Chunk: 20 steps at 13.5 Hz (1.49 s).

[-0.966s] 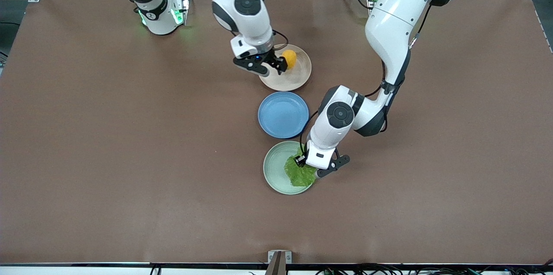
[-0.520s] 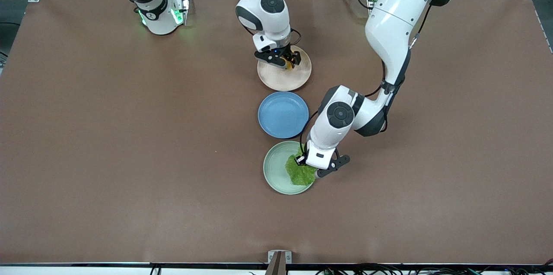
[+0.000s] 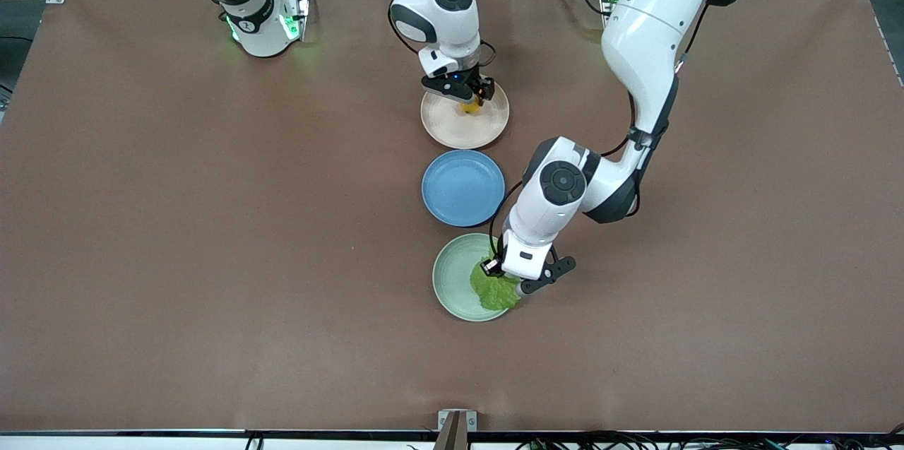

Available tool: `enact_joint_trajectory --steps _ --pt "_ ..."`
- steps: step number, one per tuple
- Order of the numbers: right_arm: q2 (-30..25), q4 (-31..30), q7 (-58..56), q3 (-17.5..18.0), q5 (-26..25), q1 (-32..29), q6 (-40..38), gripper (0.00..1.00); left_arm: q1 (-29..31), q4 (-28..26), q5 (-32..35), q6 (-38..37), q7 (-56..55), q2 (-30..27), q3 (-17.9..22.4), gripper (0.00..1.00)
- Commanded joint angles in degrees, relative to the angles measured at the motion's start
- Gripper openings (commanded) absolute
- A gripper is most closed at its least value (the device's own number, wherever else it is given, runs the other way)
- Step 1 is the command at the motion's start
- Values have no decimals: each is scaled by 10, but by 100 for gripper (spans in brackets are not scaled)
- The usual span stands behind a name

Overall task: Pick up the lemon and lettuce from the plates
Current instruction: 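Lift the lettuce with the left gripper while the right gripper carries the lemon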

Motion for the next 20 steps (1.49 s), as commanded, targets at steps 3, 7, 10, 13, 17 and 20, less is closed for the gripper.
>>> enact_joint_trajectory --steps 3,7,10,13,17,20 --pt "-12 6 7 -12 -11 -13 -6 1 27 -17 -10 -108 3 -108 -1 0" --pt "-101 13 -121 -53 -12 -83 -128 0 118 -115 -23 -158 102 -206 -52 0" --pt "-145 1 -287 -54 -12 -203 -186 0 204 -253 -23 -148 218 -279 -96 0" --pt "-152 -24 -511 -54 -12 -330 -194 0 248 -384 -24 -72 315 -330 -101 0" --pt "-142 -86 -748 -54 -12 -446 -100 0 284 -503 -23 58 405 -337 -100 0" --pt "-99 -105 -868 -51 -7 -505 -32 0 304 -552 -23 122 472 -328 -100 0"
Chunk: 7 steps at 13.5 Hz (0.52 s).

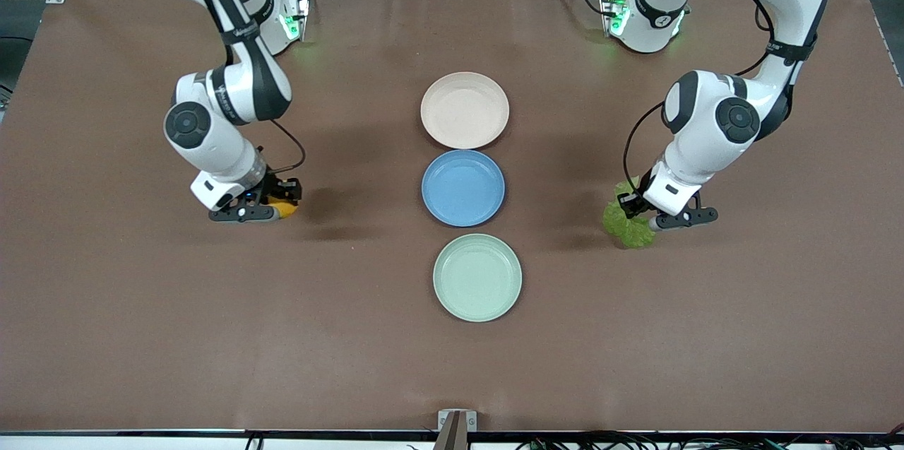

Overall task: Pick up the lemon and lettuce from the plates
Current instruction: 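Lift the lettuce with the left gripper while the right gripper carries the lemon, then lower both held items onto the table and open both grippers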

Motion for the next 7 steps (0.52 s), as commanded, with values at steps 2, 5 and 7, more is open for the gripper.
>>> enact_joint_trajectory --steps 2,5,7 --pt "35 -10 -79 16 3 -43 49 1 31 -44 -12 49 80 -2 -7 0" --pt "57 -10 -92 16 3 -51 64 1 54 -42 -11 53 158 19 -6 1" --pt "60 -9 -93 16 3 -57 65 1 55 -40 -9 52 182 24 -5 4"
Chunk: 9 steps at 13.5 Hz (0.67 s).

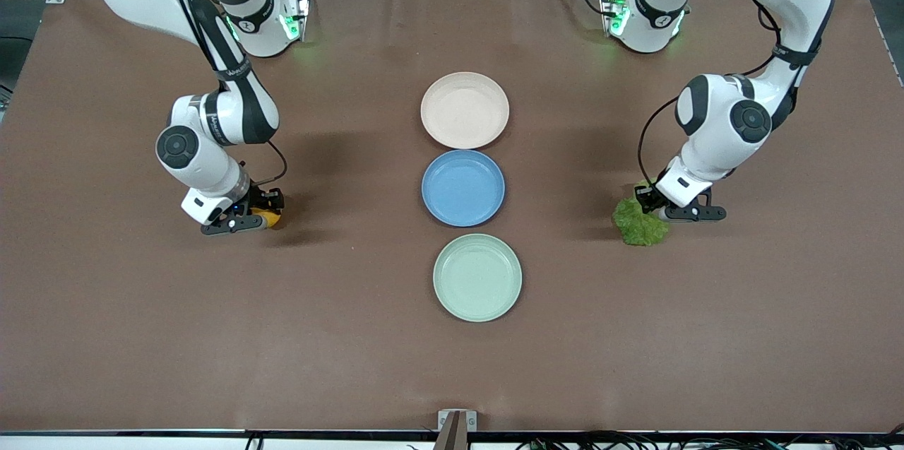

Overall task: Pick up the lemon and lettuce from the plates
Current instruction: 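Lower both held items onto the table and open both grippers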

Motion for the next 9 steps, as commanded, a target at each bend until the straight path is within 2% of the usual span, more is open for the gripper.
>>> enact_joint_trajectory --steps 1,2,3,4,5,7,9 --pt "1 -3 -13 13 3 -22 5 1 4 1 -9 9 31 2 -5 17" --pt "6 -2 -13 13 3 -26 5 2 4 5 -9 9 31 1 -5 64" --pt "7 0 -15 13 3 -28 4 15 4 8 -9 5 28 -4 -5 99" --pt "6 2 -25 13 3 -28 3 37 4 9 -9 -6 26 -15 -4 100" --pt "5 6 -31 13 6 -28 1 99 8 14 -8 -26 28 -25 -2 100" --pt "-3 31 -31 13 7 -27 -40 100 30 35 -4 -101 28 -62 -3 100" --pt "-11 118 -27 11 8 -28 -174 100 41 87 -4 -232 27 -97 -2 100"
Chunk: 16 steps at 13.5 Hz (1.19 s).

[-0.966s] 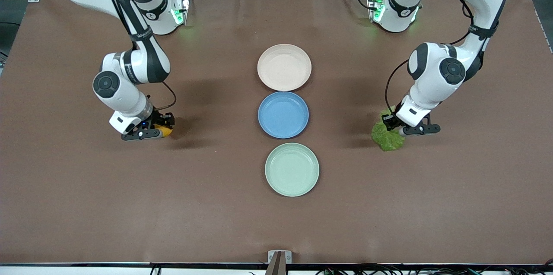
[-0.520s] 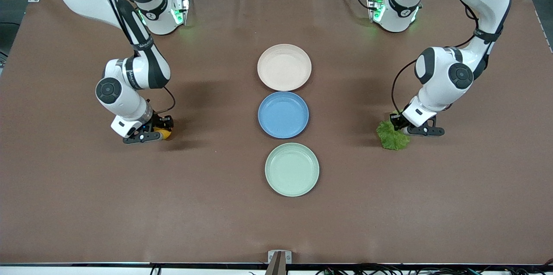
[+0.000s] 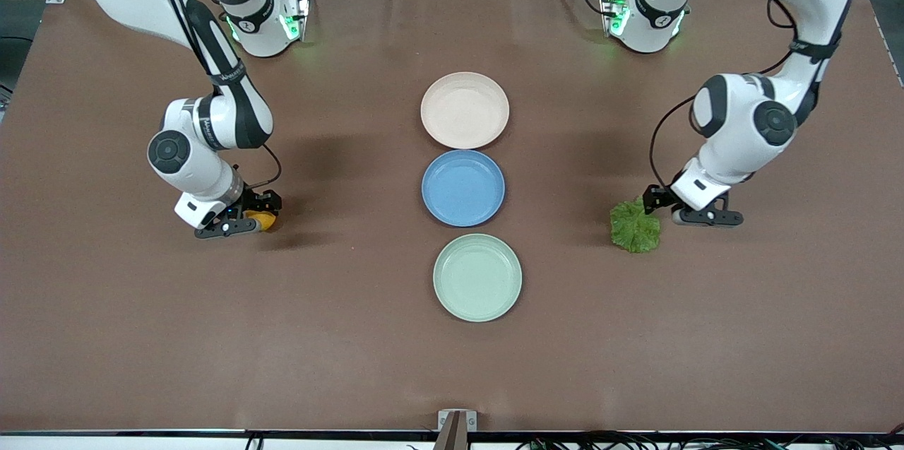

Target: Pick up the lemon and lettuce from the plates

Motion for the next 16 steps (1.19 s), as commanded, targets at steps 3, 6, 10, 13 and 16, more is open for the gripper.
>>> enact_joint_trajectory --steps 3,6,10,13,16 --pt "-11 210 -12 7 4 -38 -289 100 33 145 -3 -291 7 -68 0 100" --pt "-6 343 -7 5 -10 -49 -422 100 60 210 2 -381 9 -94 -1 100" --pt "4 437 -7 5 -42 -65 -489 100 65 349 3 -510 -22 -90 -3 100" --pt "-1 441 -7 7 -20 -84 -513 100 64 405 4 -541 -31 -91 -5 100" --pt "-34 430 -10 12 -14 -111 -559 100 59 431 29 -548 -36 -92 -9 100"
